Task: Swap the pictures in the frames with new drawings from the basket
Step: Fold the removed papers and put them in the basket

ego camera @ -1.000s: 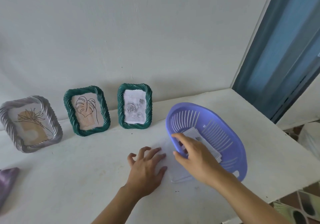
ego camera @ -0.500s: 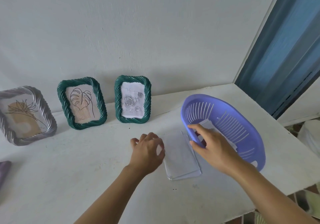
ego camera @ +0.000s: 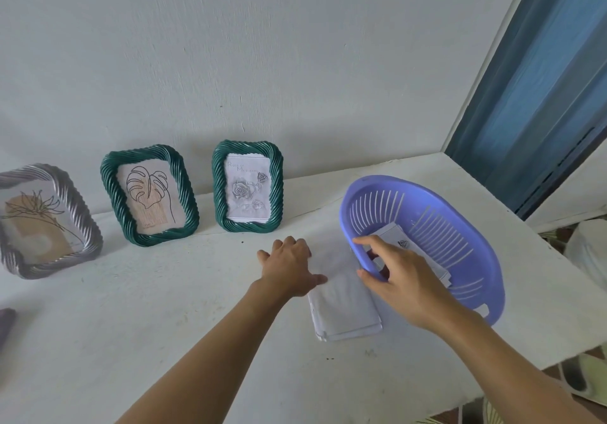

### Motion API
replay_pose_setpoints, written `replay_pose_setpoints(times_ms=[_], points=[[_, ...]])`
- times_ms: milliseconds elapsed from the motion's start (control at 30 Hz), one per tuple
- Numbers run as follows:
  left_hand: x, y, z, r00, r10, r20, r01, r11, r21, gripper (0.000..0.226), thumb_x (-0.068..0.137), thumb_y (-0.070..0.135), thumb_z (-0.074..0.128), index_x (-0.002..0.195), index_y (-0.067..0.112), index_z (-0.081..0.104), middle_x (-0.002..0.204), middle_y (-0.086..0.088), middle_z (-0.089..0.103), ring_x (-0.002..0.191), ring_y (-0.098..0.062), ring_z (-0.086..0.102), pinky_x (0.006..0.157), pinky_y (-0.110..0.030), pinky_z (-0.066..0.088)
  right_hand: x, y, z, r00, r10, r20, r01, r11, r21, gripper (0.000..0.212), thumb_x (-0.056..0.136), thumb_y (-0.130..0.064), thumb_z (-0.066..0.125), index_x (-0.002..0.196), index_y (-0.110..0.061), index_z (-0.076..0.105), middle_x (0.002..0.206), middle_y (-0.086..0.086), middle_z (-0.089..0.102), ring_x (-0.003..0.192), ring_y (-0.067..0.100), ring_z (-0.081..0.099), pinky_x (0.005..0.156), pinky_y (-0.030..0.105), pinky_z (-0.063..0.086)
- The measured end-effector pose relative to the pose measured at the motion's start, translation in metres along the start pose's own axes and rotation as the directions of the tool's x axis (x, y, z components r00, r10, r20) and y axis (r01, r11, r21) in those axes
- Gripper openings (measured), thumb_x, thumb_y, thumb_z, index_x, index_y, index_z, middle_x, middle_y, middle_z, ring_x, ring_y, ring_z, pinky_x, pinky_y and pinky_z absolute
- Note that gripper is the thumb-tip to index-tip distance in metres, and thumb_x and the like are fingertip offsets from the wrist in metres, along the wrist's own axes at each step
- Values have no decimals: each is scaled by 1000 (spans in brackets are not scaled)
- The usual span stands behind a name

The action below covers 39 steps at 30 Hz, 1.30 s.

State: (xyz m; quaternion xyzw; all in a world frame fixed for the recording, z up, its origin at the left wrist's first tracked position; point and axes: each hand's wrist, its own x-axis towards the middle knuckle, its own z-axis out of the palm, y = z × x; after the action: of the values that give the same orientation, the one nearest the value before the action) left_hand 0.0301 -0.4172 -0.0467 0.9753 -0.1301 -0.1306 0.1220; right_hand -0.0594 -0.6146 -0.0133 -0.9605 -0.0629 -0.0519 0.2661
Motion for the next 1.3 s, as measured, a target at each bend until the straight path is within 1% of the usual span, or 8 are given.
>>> replay_pose_setpoints(times_ms=[133, 300, 567, 700, 800, 933, 1067, 1300], points=[[4, 3, -2, 999, -8, 50, 9, 1000, -7, 53, 82, 58, 69, 124, 28, 56, 128, 2, 49, 124, -21, 43, 100, -45, 32, 2, 2, 2, 1000, 6, -3, -6, 1000, -13, 42, 92, -33, 63, 131, -36, 47, 98, -10, 63, 74, -1, 54, 66, 6, 37], [-2, 7, 6, 1000, -10, -9, 10, 1000, -2, 44, 87, 51, 65, 123, 27, 56, 124, 4, 53, 117, -20, 50, 95, -44, 31, 2, 3, 2, 1000, -5, 5, 5, 1000, -6, 41, 92, -35, 63, 130, -37, 47, 99, -10, 62, 79, -1, 54, 67, 7, 38], [-31, 5, 27, 953, 24, -303, -85, 978, -191, 44, 90, 39, 64, 123, 30, 36, 97, 8, 63, 97, -18, 59, 80, -38, 26, -2, 1, 2, 1000, -18, -8, 18, 1000, -11, 39, 93, -36, 62, 129, -35, 47, 95, -12, 60, 72, 0, 54, 62, 7, 38], [-40, -1, 38, 908, -19, -420, -150, 919, -364, 58, 86, 27, 71, 123, 40, 28, 87, 12, 61, 89, -9, 62, 82, -35, 26, -3, 0, 2, 1000, -15, -12, 15, 1000, 8, 39, 92, -36, 64, 127, -37, 47, 94, -12, 61, 75, -1, 56, 64, 7, 39], [-43, -6, 41, 877, -37, -479, -206, 872, -445, 60, 84, 17, 73, 120, 43, 33, 87, 12, 62, 90, -6, 63, 85, -35, 28, 0, 0, 1, 1000, 2, -19, -2, 1000, 8, 39, 91, -35, 65, 127, -36, 50, 96, -12, 63, 75, -5, 55, 65, 5, 38], [-45, -18, 37, 875, -29, -483, -273, 795, -542, 56, 82, 12, 76, 121, 37, 43, 86, 10, 63, 84, -5, 63, 86, -38, 50, 3, -4, 0, 999, 18, -27, -18, 1000, 3, 39, 91, -34, 66, 127, -34, 52, 96, -13, 63, 73, -8, 54, 65, 3, 37], [-50, -35, 30, 881, -88, -465, -255, 739, -623, 47, 82, 11, 77, 114, 31, 49, 88, 7, 64, 86, -2, 61, 72, -7, 45, 6, -11, 5, 999, 25, -36, -23, 999, 47, 40, 89, -33, 69, 126, -33, 54, 93, -12, 63, 77, -10, 54, 65, 4, 38], [-58, -69, 10, 897, -259, -357, -146, 590, -794, 28, 78, 13, 83, 86, 27, 61, 86, 5, 71, 73, -9, 68, 61, -28, 55, 13, -34, 22, 998, 68, -19, -66, 994, 89, 42, 88, -42, 69, 126, -37, 52, 96, -9, 64, 67, -2, 55, 66, 19, 41]])
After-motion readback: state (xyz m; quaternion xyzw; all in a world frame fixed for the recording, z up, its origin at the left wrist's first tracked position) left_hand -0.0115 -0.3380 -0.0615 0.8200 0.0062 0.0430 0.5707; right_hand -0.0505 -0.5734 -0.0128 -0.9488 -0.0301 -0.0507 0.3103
